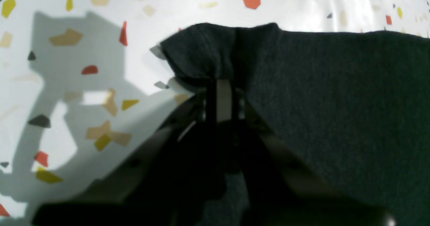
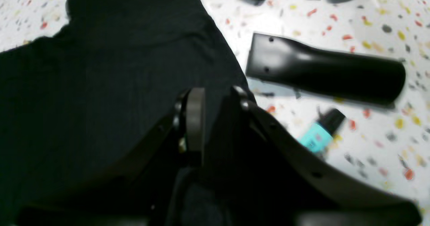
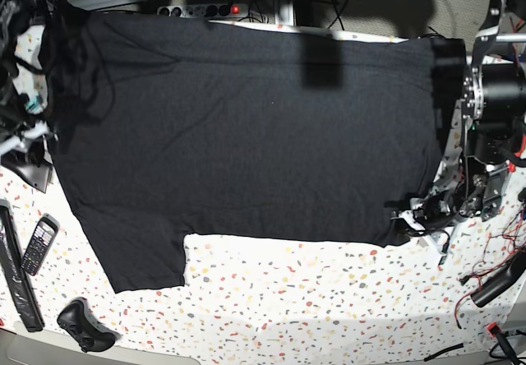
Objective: Fold the T-shirt properly
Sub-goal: 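Grasp the hem corners with both grippers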
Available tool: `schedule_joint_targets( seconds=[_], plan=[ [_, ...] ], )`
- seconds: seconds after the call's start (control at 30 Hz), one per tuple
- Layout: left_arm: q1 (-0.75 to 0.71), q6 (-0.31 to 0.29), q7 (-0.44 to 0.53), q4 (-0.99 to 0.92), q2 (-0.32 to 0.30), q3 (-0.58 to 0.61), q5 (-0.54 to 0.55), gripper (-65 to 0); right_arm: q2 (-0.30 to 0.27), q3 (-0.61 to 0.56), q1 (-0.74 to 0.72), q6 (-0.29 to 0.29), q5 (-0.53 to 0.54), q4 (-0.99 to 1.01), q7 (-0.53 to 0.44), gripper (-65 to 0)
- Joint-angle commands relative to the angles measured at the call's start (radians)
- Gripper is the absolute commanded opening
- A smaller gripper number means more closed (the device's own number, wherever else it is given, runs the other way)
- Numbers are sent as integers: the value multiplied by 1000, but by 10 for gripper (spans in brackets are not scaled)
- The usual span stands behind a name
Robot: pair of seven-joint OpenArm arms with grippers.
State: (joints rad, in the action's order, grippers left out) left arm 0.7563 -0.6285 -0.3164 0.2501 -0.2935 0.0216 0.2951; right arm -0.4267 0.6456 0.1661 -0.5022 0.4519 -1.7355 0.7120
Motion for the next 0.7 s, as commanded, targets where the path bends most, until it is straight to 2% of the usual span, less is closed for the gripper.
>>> schedule_joint_targets(
  seconds=[0.0, 0.07, 0.2, 0.33, 0.53, 0.67],
  plan=[
    [20, -2, 0, 9, -6, 0, 0, -650, -26, -17, -45, -6, 12, 14, -39, -455],
    [10, -2, 4, 9, -6, 0, 0, -650, -51, -82, -134, -6, 11, 93, -38, -406],
    [-8, -1, 3, 9, -6, 0, -28, -650, -111, -241, -356, -3, -39, 282, 33, -401],
    [-23, -1, 3, 9, -6, 0, -37, -650, -147, -379, -579, 50, -52, 511, 129, -402],
    [-45, -1, 3, 9, -6, 0, -36, -650, -172, -543, -872, 50, -155, 906, 98, -402],
    [-45, -1, 3, 9, -6, 0, -36, -650, -169, -635, -1006, 50, -229, 1161, 43, -402]
  ],
)
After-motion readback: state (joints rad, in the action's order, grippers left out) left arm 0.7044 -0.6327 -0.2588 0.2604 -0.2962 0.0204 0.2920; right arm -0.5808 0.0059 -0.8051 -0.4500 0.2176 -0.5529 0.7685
